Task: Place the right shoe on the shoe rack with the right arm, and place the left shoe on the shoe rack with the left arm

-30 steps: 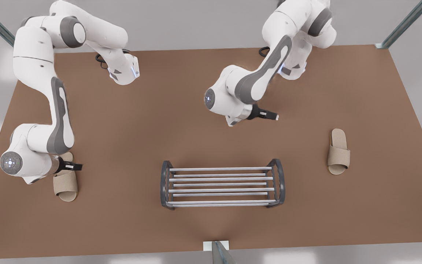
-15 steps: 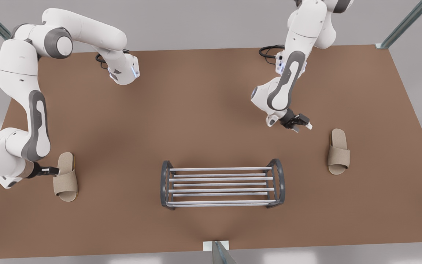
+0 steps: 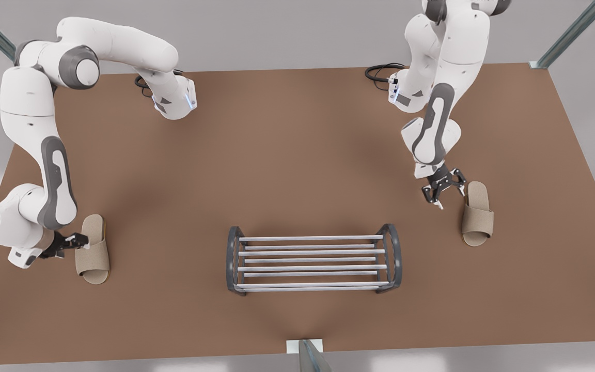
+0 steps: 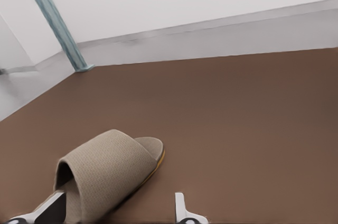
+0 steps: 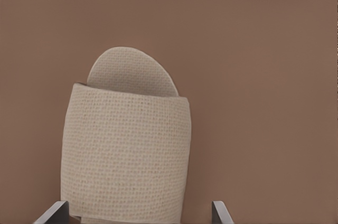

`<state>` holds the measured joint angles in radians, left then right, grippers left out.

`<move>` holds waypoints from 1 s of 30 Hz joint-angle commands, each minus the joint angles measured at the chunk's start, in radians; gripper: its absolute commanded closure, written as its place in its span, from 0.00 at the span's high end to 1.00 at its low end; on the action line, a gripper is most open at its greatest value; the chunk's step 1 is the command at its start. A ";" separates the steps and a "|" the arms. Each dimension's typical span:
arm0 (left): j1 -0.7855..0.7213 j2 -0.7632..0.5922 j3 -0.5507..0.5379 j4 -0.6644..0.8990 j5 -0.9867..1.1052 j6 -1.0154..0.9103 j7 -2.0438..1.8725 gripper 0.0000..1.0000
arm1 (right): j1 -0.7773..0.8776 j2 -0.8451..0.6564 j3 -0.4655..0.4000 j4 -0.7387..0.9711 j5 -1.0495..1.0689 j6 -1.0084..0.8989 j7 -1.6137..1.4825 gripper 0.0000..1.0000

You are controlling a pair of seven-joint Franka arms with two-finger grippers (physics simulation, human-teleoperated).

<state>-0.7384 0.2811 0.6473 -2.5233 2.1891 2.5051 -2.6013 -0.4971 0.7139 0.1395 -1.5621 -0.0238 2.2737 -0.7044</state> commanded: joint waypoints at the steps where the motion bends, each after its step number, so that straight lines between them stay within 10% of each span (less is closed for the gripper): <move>1: 0.062 0.018 0.003 0.001 0.156 0.146 -1.112 1.00 | -0.001 0.001 0.000 0.002 0.012 0.055 -0.320 1.00; 22: 0.211 0.277 -0.041 0.239 0.429 0.162 -1.123 1.00 | -0.009 0.006 0.002 -0.088 0.062 0.205 -0.322 1.00; 30: 0.241 0.274 -0.075 0.259 0.428 0.173 -1.112 0.86 | -0.011 0.016 0.002 -0.091 0.068 0.210 -0.325 1.00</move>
<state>-0.4966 0.5559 0.5715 -2.2647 2.6178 2.6717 -2.8973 -0.5076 0.7326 0.1413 -1.6539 0.0424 2.4750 -0.9628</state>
